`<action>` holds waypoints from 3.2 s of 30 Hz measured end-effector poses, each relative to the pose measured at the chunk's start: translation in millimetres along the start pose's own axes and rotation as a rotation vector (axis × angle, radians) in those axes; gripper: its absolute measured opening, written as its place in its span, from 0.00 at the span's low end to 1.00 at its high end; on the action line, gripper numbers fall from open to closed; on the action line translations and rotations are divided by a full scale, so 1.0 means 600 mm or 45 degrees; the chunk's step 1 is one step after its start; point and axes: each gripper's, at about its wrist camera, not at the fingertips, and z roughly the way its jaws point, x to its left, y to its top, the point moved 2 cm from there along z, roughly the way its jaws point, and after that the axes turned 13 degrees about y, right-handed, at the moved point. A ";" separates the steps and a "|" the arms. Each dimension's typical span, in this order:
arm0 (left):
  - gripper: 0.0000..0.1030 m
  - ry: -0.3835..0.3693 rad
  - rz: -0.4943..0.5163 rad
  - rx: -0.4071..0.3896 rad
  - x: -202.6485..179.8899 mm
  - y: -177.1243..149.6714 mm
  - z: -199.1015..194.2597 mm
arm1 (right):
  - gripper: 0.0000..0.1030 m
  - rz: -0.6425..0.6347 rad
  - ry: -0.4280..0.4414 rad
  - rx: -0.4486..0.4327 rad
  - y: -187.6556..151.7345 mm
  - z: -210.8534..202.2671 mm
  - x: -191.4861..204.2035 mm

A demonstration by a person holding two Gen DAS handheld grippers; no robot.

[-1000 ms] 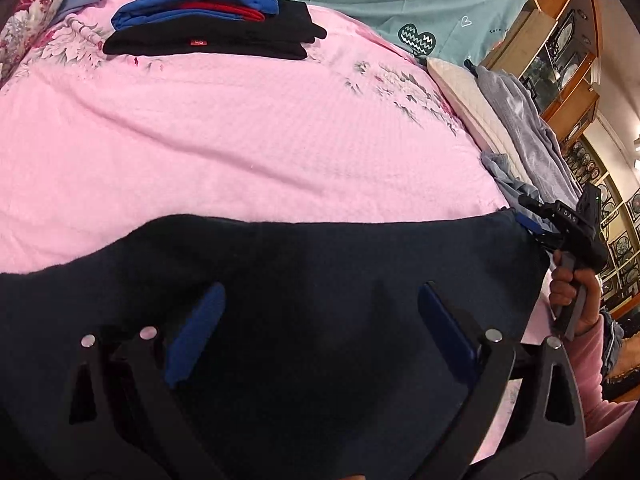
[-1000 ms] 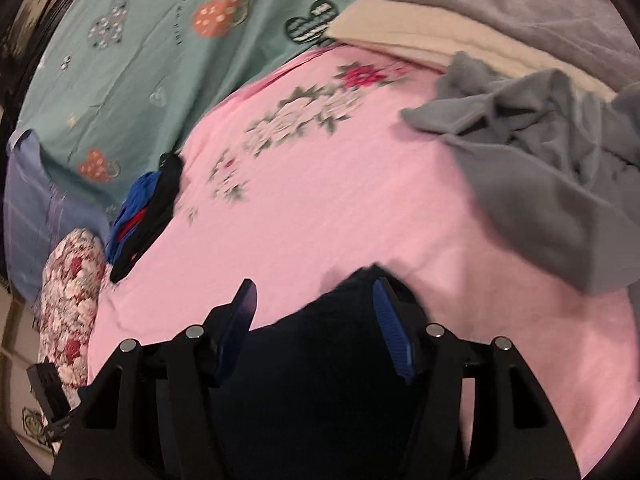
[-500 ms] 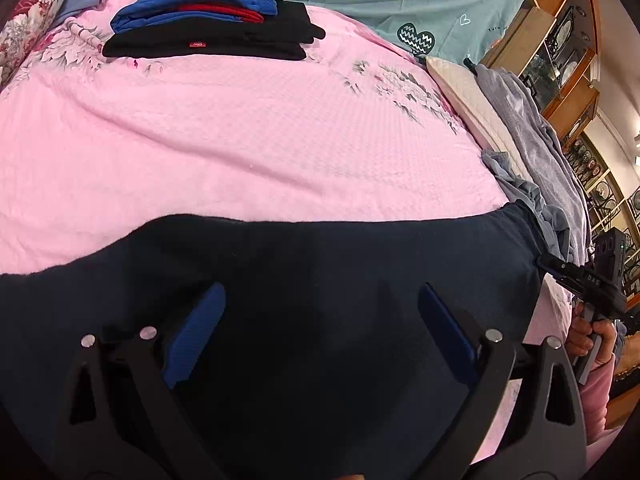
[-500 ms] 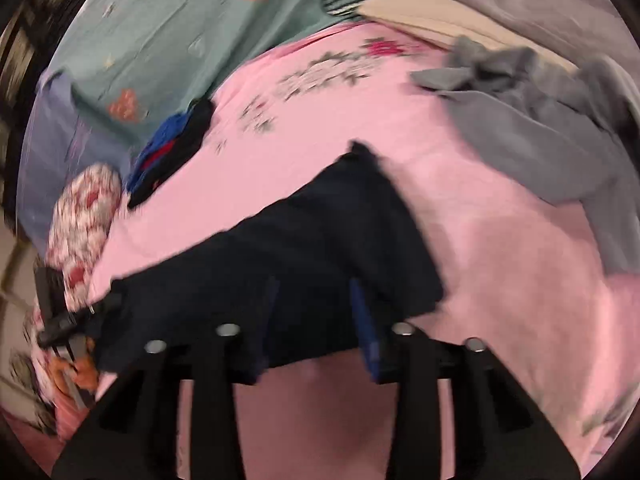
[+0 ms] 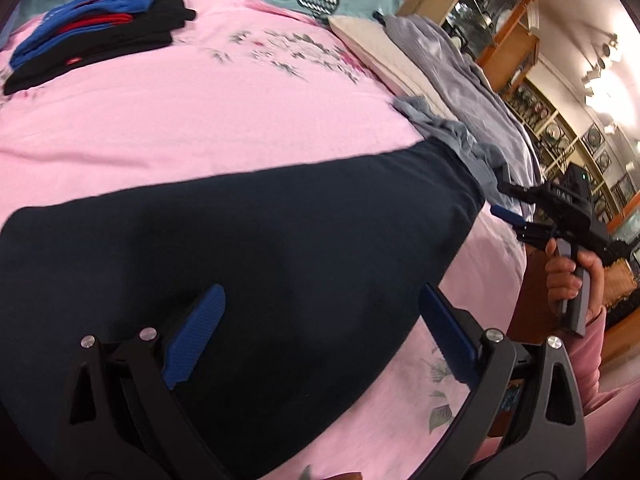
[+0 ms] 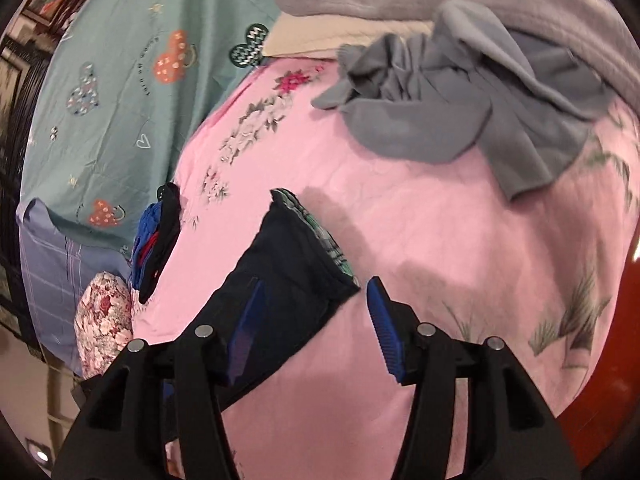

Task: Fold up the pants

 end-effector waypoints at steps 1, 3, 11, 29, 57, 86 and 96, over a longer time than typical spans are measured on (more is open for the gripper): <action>0.98 0.019 0.019 -0.004 -0.006 -0.001 0.004 | 0.55 0.014 -0.010 0.017 -0.001 0.004 -0.002; 0.98 0.049 0.074 -0.017 -0.017 -0.003 0.003 | 0.55 0.027 -0.036 0.044 -0.003 0.009 -0.005; 0.98 -0.037 0.009 -0.018 -0.001 -0.007 0.002 | 0.60 0.041 -0.012 0.094 -0.001 0.039 0.004; 0.98 -0.112 -0.052 -0.030 0.009 -0.009 -0.003 | 0.69 0.108 -0.031 0.012 -0.004 0.064 0.027; 0.98 0.343 -0.260 -0.331 0.167 -0.031 -0.136 | 0.14 -1.180 0.049 0.255 -0.238 0.186 0.363; 0.98 0.103 -0.630 -0.313 0.276 -0.073 -0.126 | 0.15 -1.709 0.081 0.490 -0.381 0.246 0.404; 0.98 0.128 -0.621 -0.290 0.273 -0.070 -0.123 | 0.49 -1.715 0.206 0.672 -0.419 0.250 0.381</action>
